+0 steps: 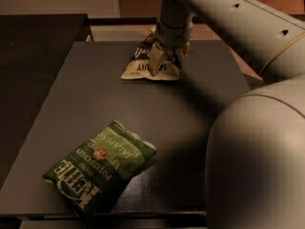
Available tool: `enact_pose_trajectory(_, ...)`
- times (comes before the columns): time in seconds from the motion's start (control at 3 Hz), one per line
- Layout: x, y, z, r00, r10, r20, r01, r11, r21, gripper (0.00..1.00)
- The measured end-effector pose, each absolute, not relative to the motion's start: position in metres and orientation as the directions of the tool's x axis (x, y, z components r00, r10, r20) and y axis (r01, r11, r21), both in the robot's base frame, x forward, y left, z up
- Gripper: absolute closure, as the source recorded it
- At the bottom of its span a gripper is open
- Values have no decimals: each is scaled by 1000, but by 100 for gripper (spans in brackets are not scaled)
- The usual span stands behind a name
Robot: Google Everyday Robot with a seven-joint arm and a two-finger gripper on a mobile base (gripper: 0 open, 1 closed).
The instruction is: Move brown chip bag near green jalapeno chip bag
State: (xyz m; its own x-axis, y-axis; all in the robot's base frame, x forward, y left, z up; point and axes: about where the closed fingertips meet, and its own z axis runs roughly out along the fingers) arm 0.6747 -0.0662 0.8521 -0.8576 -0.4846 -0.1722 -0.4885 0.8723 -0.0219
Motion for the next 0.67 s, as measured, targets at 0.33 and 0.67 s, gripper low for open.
enact_pose_trajectory(0.33, 669, -64, 855, -852, -492, -179, -499, 866, -8, 65)
enact_pose_trajectory(0.67, 657, -60, 869, -829, -516, -218, -531, 848, 12, 87)
